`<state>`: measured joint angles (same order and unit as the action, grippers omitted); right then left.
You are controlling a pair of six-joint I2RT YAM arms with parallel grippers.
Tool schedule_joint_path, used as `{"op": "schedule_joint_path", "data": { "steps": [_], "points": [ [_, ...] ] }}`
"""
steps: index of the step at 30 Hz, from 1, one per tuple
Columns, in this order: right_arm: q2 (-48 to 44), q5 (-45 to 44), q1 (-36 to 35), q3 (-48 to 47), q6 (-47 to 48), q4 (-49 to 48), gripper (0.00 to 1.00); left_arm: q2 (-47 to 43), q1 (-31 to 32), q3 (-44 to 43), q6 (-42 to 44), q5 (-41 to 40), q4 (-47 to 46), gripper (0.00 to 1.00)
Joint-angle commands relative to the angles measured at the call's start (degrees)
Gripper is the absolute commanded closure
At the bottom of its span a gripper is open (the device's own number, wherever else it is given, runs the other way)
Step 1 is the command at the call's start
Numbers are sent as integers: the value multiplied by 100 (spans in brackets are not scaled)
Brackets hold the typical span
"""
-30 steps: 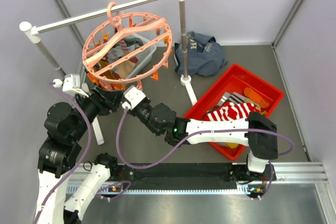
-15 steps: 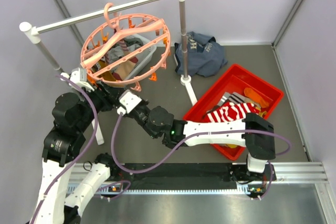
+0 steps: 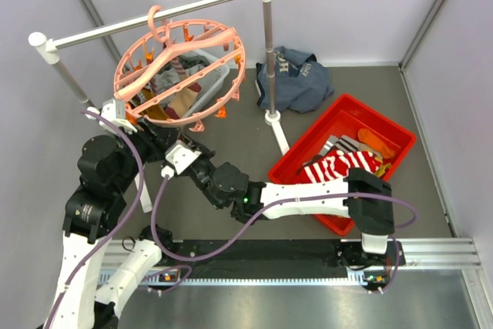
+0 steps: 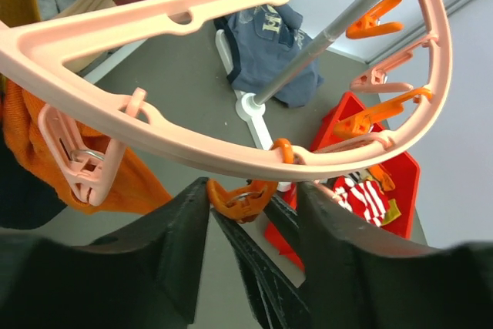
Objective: Clip the socks to the hanger
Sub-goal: Open the clamp at the hanger, then pick up the sock from the bin.
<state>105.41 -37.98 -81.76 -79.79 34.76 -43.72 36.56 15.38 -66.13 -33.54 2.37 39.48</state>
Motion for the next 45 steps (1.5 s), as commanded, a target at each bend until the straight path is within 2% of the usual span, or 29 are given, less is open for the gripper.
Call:
{"op": "schedule_joint_path", "data": {
  "steps": [1,6,9,10,15,16,20,21,23,24,27,30,31,33,35,37,38,40,41,43,45],
  "points": [
    [138,-52,-165,-239,215,-22,100,80,9,12,-65,-114,-459,52],
    [130,-87,-174,-230,224,13,99,97,9,39,5,-184,-512,67],
    [33,-131,-165,-195,180,118,83,124,9,91,58,-176,-564,71],
    [-11,-131,-174,-178,119,232,73,124,9,109,93,-176,-591,73],
    [-353,-166,-174,86,-154,663,55,159,9,179,207,-193,-670,75],
    [-519,-184,-174,156,-258,768,49,159,9,179,260,-185,-679,75],
    [-1090,-271,-165,586,-715,1619,36,168,9,197,330,-413,-705,78],
    [-1223,-289,-157,648,-838,2152,31,168,9,214,339,-404,-723,78],
    [-1678,-307,-122,876,-1321,2682,28,168,9,241,357,-395,-758,79],
    [-1820,-298,-60,930,-1749,3372,24,168,9,276,357,-404,-767,80],
    [-2470,-263,167,1114,-2637,4805,21,168,9,346,374,-395,-802,81],
    [-3084,-272,431,1308,-3307,5819,20,159,9,434,401,-369,-881,83],
    [-3218,-246,685,1334,-3788,6501,20,159,1,460,418,-360,-898,85],
    [-3656,-245,985,1431,-4360,7068,20,168,9,513,453,-360,-907,87],
    [-3930,-44,1608,1571,-4635,7649,20,168,1,548,471,-378,-942,89],
    [-4264,210,2135,1668,-4917,7835,20,159,9,592,497,-369,-969,90],
    [-4352,490,2712,1747,-5013,8009,20,159,9,610,498,-360,-969,91],
    [-4554,894,3303,1826,-5243,8099,20,150,9,610,515,-343,-969,94],
    [-4599,1028,3985,1922,-5278,8116,20,150,1,610,524,-325,-969,96],
    [-4625,1343,4656,2045,-5375,8108,23,133,9,619,533,-325,-960,98],
    [-4582,1555,5632,2160,-5401,7933,26,106,9,627,541,-334,-960,100]
  ]
}}
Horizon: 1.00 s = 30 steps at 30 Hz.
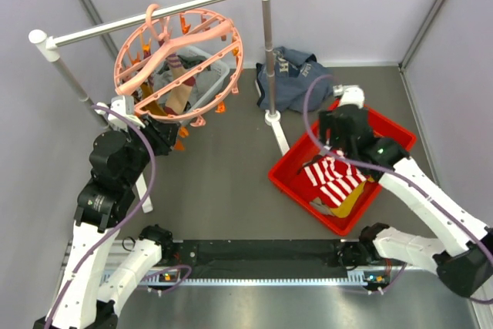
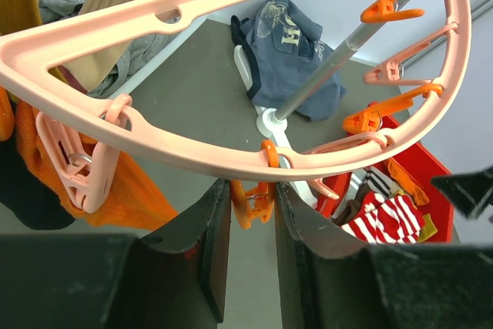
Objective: Clip the socks to the hanger
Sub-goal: Pick up the sock from the bin.
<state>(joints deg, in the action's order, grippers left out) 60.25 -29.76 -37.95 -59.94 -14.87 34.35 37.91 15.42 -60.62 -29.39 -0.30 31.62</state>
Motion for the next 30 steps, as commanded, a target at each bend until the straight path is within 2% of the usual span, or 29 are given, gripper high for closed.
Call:
{"op": "schedule_joint_path", "data": {
  "steps": [1,2,6,9,15,19,25,30],
  "points": [
    [-14,1091,1560,280,-429,29,27,-29,5,77,126,-76,-182,100],
    [117,1278,2137,325,-411,-216,28,-47,5,77,135,-59,-182,100],
    [767,1437,3019,413,-411,-752,32,-64,5,85,179,-120,-182,100],
    [1488,1491,3407,247,-306,-1113,35,-82,5,85,161,-103,-208,100],
    [2919,1683,3978,-386,-34,-1264,46,-126,5,94,109,-85,-235,100],
    [3448,2087,4331,-510,-7,-1325,51,-152,-4,138,117,-102,-261,100],
    [3906,2403,4709,-448,28,-1554,53,-144,14,173,153,-94,-288,100],
    [4073,2536,4762,-413,81,-1572,57,-152,14,182,144,-85,-288,100]
  ]
}}
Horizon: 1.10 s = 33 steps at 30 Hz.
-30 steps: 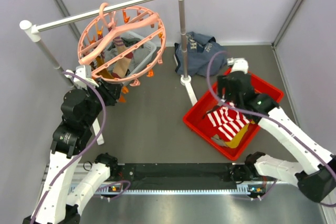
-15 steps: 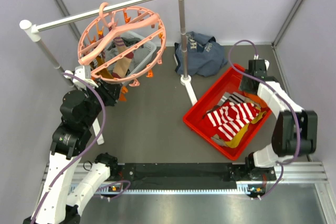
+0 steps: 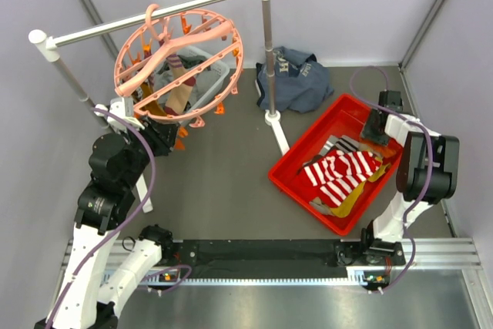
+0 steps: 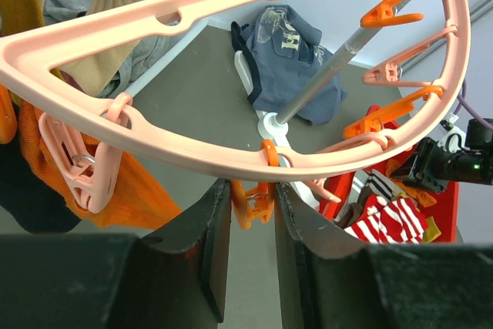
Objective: Clip the socks to the hanger
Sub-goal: Pick up the sock from the bin.
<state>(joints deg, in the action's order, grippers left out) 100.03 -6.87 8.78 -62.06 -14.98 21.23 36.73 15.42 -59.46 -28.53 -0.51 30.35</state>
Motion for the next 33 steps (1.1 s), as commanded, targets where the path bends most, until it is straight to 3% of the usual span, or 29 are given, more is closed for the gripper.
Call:
{"op": "schedule_joint_path", "data": {
  "steps": [1,3,4,8,15,22,33],
  "points": [
    [139,291,81,-210,101,-251,61,-26,5,84,59,-63,-170,100],
    [236,336,98,-210,92,-243,68,-26,14,93,50,-45,-161,100],
    [254,353,107,-210,101,-225,79,-26,14,84,50,-45,-161,100],
    [79,432,98,-201,92,-76,100,-34,14,49,67,-72,-126,100],
    [-1124,844,19,80,-110,39,100,18,5,22,15,7,-161,100],
    [-2355,1074,-709,247,-347,153,100,62,5,-4,-38,25,-205,100],
    [-3560,1672,-3326,607,-1577,-927,100,54,5,49,-170,288,-266,100]
  ]
}}
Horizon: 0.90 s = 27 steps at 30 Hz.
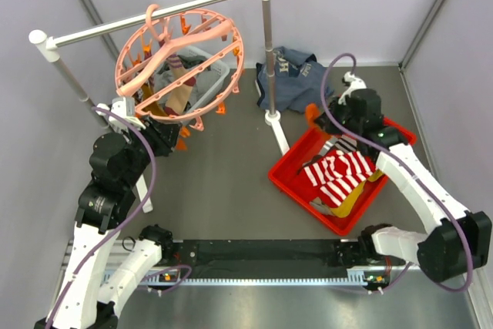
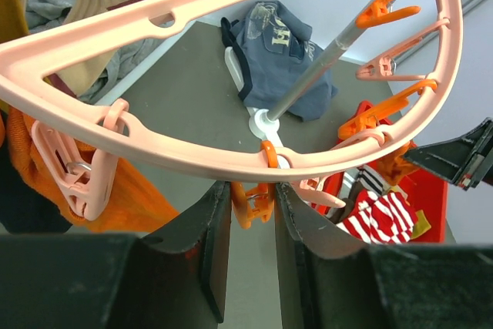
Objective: Clip the socks to the hanger
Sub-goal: Clamp the sock onto the hanger.
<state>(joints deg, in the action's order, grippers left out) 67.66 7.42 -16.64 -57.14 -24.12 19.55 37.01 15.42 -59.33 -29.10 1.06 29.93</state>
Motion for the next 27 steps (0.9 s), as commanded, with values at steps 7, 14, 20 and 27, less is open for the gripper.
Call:
{"op": "schedule_joint_path", "data": {
  "steps": [7,14,20,27],
  "points": [
    [123,269,-2244,46,-1367,-1875,100,34,5,141,-280,333,-409,100],
    [1081,506,-3080,-498,-1806,-2684,100,16,-4,220,-359,421,-558,100],
    [1662,637,-3389,-876,-2254,-3299,100,-19,5,282,-429,509,-673,100],
    [2137,805,-3600,-1220,-2571,-3616,100,-10,5,334,-447,553,-734,100]
  ]
}}
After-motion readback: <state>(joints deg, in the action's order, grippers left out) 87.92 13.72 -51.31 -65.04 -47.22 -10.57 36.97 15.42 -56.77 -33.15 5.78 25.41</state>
